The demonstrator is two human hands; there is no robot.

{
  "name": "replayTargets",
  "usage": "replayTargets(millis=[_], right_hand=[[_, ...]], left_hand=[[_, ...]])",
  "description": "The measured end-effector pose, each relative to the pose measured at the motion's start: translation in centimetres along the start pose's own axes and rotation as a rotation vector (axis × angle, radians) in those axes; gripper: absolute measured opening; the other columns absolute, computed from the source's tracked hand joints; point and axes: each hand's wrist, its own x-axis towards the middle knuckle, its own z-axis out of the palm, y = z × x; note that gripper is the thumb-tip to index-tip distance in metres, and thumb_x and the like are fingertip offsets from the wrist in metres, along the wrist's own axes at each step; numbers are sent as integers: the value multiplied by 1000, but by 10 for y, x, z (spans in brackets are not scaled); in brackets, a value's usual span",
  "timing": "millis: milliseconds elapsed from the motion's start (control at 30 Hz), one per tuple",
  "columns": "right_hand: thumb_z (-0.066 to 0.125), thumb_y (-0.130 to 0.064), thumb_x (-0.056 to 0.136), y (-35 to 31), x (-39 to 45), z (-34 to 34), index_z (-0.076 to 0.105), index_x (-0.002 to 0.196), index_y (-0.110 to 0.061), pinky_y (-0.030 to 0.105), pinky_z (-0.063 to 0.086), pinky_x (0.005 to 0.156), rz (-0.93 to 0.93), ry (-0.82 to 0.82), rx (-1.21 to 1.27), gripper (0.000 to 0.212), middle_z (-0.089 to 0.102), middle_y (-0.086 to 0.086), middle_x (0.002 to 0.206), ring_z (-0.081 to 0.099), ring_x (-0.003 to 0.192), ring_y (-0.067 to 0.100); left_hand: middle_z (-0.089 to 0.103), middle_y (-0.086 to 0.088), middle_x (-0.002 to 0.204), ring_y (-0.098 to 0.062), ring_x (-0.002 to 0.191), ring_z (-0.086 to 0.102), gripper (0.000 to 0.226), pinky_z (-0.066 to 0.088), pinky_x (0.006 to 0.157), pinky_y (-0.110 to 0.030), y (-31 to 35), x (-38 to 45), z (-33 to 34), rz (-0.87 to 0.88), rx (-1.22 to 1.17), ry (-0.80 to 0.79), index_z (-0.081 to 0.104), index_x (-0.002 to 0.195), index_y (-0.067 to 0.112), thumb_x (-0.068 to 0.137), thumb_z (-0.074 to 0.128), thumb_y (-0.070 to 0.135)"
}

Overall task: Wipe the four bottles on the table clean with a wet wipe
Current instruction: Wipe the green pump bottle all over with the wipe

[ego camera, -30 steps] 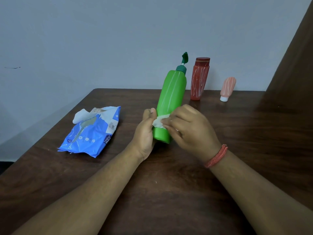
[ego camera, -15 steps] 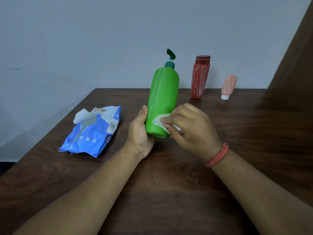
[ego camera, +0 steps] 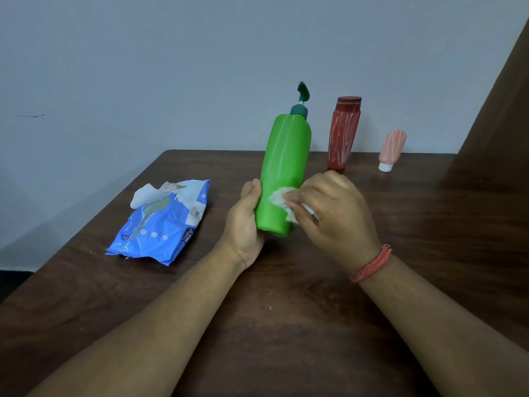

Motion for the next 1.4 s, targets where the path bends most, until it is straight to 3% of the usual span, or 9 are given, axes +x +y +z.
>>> replayTargets(millis=[133, 300, 567, 667, 833, 967, 1067, 1200, 1400], right_hand=[[64, -18, 97, -6, -2, 1, 75, 92, -8, 44, 47, 71, -89, -46, 21, 16, 65, 6, 86, 57, 80, 28], [64, -20, 96, -2, 2, -3, 76, 91, -11, 46, 46, 68, 13, 15, -78, 15, 65, 4, 85, 56, 79, 29], [65, -21, 95, -1, 1, -5, 76, 94, -11, 45, 47, 69, 54, 34, -81, 15, 65, 4, 86, 57, 80, 28], [65, -18, 95, -6, -1, -1, 76, 93, -9, 45, 47, 68, -68, -31, -37, 14, 64, 6, 85, 57, 78, 30], [66, -22, 95, 10, 2, -9, 77, 98, -12, 44, 48, 72, 116, 76, -106, 15, 67, 2, 89, 59, 84, 25], [65, -20, 96, 10, 0, -8, 76, 99, -10, 40, 51, 69, -1, -7, -83, 15, 66, 4, 90, 61, 84, 25], [67, -21, 95, 16, 2, -13, 77, 102, -12, 38, 53, 72, 148, 112, -78, 14, 68, 3, 92, 64, 85, 21], [66, -19, 96, 8, -1, -10, 76, 101, -10, 37, 54, 70, 11, 13, -60, 14, 67, 4, 92, 64, 84, 22], [67, -18, 95, 11, 1, -11, 75, 104, -10, 36, 54, 73, 110, 94, -25, 15, 66, 3, 94, 64, 86, 19]], left_hand=[[55, -24, 120, -34, 108, 55, 61, 48, 93, -44, -5, -1, 2, -15, 43, -51, 45, 134, -5, 94, 49, 41], [53, -4, 82, -11, 75, 54, 19, 46, 71, -31, -9, 1, 3, 46, 120, -46, 47, 86, 17, 102, 43, 26], [47, 2, 77, -1, 64, 50, 15, 45, 60, -20, -9, -2, 8, 125, 226, -78, 39, 85, 17, 98, 48, 16], [48, 9, 70, 0, 62, 48, 21, 42, 59, -21, -7, -4, 8, 112, 266, -95, 38, 82, 19, 99, 47, 13], [49, -14, 90, -26, 81, 50, 18, 45, 77, -39, -5, -6, 10, 148, 358, -90, 43, 90, 19, 98, 46, 35], [46, -10, 87, -22, 78, 47, 21, 42, 72, -36, -5, -6, 9, 155, 415, -96, 42, 89, 20, 90, 49, 39], [49, -14, 93, -35, 84, 45, 26, 39, 75, -49, -7, -6, 9, 134, 419, -125, 47, 86, 27, 87, 52, 53], [50, -11, 90, -28, 87, 46, 17, 38, 79, -47, -5, -8, 10, 136, 463, -114, 47, 88, 26, 89, 50, 42], [52, -13, 94, -30, 88, 49, 24, 40, 80, -48, -7, -8, 9, 129, 491, -141, 47, 92, 24, 91, 49, 49]])
